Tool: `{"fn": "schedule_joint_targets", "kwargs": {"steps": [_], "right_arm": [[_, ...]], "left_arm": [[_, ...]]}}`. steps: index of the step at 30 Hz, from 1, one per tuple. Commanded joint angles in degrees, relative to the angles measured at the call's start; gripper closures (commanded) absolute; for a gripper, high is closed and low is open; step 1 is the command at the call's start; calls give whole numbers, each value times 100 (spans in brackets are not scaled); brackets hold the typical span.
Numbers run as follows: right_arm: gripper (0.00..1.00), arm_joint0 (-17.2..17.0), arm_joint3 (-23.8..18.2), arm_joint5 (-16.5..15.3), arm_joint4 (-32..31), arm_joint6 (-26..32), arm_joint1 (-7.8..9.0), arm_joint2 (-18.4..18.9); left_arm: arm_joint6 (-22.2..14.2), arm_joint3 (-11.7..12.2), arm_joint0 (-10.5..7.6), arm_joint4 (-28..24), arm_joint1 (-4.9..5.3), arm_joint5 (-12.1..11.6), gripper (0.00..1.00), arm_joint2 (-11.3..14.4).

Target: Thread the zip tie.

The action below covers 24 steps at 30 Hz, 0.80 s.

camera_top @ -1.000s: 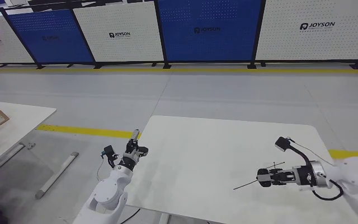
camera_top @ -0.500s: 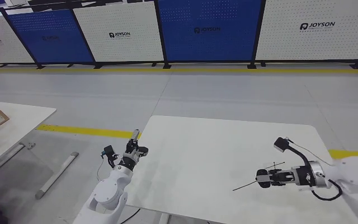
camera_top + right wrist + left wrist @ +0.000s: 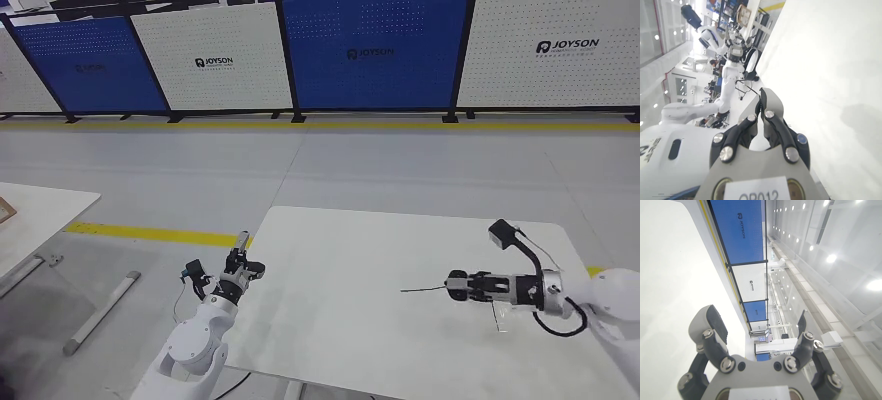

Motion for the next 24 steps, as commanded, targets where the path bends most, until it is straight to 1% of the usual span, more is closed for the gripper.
{"fn": "schedule_joint_targets", "kwargs": {"steps": [1,14,16,17,18,19,20,21,22,23,24], "right_arm": [[100,5,15,8,-4,8,-3,-6],[100,5,15,8,-4,8,-3,-6],[100,-49,-11,55,-62,-208,-15,13],[100,-56,-32,17,-118,-285,-22,37],[100,-42,-27,-68,-250,-453,-25,81],[100,-49,-44,-150,-513,-720,-26,105],[100,-80,-138,-268,-946,-1154,-36,103],[100,-116,-210,-417,-1056,-1193,-53,55],[100,-99,-182,-602,-1155,-1212,-65,52],[100,-59,-122,-732,-1408,-1297,-72,53],[100,-32,-83,-768,-1821,-1455,-90,0]], "left_arm": [[0,0,0,0,0,0,0,0],[0,0,0,0,0,0,0,0],[0,0,0,0,0,0,0,0],[0,0,0,0,0,0,0,0],[0,0,0,0,0,0,0,0],[0,0,0,0,0,0,0,0],[0,0,0,0,0,0,0,0],[0,0,0,0,0,0,0,0],[0,0,0,0,0,0,0,0],[0,0,0,0,0,0,0,0],[0,0,0,0,0,0,0,0]]}}
